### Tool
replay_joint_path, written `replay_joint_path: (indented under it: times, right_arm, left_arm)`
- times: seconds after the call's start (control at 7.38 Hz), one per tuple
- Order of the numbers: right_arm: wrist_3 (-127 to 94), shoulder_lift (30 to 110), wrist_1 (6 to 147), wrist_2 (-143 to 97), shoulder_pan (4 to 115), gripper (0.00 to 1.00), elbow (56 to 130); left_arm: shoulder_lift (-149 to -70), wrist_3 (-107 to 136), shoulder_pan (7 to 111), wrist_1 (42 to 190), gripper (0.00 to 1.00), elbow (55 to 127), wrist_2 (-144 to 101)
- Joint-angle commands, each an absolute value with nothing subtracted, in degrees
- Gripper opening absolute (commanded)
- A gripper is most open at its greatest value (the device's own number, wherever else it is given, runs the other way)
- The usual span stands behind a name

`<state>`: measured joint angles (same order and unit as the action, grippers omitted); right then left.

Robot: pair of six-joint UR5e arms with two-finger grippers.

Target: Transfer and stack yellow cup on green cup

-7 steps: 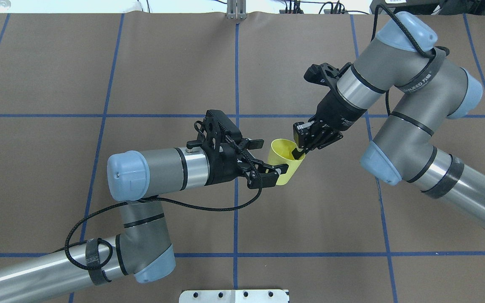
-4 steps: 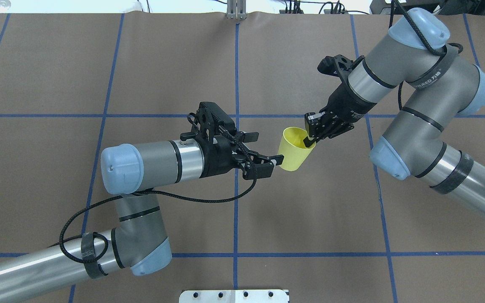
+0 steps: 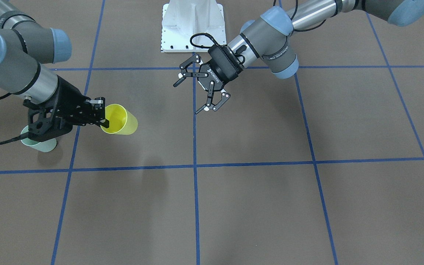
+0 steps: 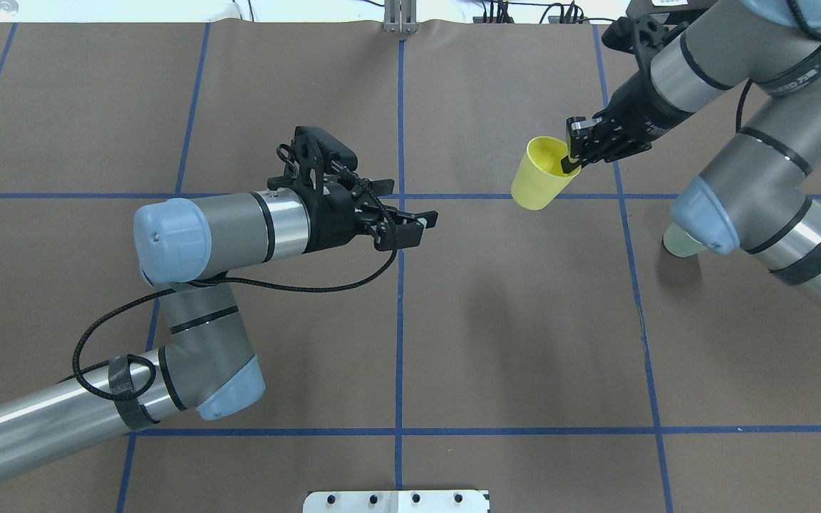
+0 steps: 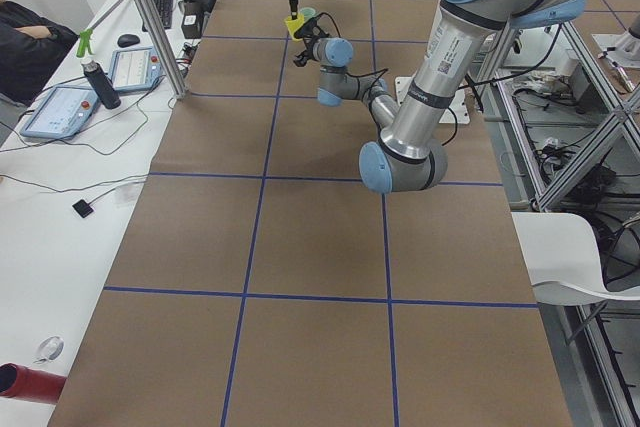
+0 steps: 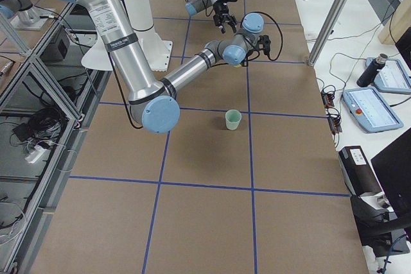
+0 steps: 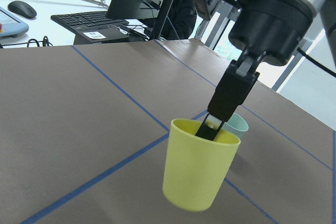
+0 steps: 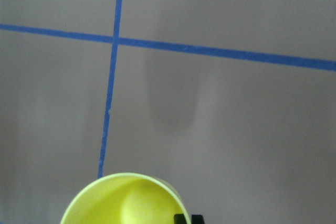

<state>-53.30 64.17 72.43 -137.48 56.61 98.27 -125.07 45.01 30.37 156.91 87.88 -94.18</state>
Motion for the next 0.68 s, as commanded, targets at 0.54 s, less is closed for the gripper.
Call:
replay_joint_path:
  times: [0.54]
  right_arm:
    - [-32.49, 75.82, 72.77, -127.47, 66.62, 0.00, 102.21]
  left_arm:
    - [-125.24, 45.18, 40.86, 129.26, 1.00, 90.07, -94.57]
